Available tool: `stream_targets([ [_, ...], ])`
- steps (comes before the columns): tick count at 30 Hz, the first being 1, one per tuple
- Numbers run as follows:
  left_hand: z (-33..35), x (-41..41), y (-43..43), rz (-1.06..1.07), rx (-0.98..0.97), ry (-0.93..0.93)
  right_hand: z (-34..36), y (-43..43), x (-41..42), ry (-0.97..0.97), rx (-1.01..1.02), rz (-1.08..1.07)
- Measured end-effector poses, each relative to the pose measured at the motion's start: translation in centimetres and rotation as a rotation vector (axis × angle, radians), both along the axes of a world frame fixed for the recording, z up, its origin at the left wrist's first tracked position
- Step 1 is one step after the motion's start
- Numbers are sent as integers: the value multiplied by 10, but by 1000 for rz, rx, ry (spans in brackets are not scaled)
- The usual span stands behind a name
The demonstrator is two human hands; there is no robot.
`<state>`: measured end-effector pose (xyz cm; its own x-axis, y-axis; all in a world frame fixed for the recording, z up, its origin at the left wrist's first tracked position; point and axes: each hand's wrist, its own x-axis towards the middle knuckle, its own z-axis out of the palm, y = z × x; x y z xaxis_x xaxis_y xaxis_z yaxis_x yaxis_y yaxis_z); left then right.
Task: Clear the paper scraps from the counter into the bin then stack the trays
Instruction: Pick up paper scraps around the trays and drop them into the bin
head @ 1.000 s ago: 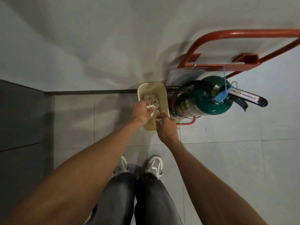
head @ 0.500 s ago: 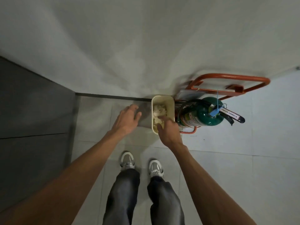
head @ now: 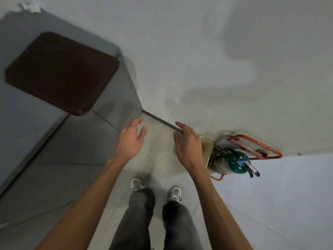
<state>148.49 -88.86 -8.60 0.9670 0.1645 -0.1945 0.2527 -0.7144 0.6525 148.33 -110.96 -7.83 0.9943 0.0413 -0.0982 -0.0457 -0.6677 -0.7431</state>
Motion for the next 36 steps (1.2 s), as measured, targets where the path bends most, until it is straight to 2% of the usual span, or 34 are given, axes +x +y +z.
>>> stream_targets([
  [5,80,-41,81,131,20,-150,76,77,1,-124,24,173],
  [9,115,-69,154,253,78,-208,116,146,8,-162,3,280],
  [15,135,-109,252,462,103,-226,136,249,16,-143,3,440],
  [22,123,-124,343,704,133,-199,124,338,35,-138,-36,609],
  [27,107,-97,405,745,186,-229,109,402,84,-39,-54,720],
  [36,104,46,559,729,263,-88,84,524,205,-95,-62,892],
])
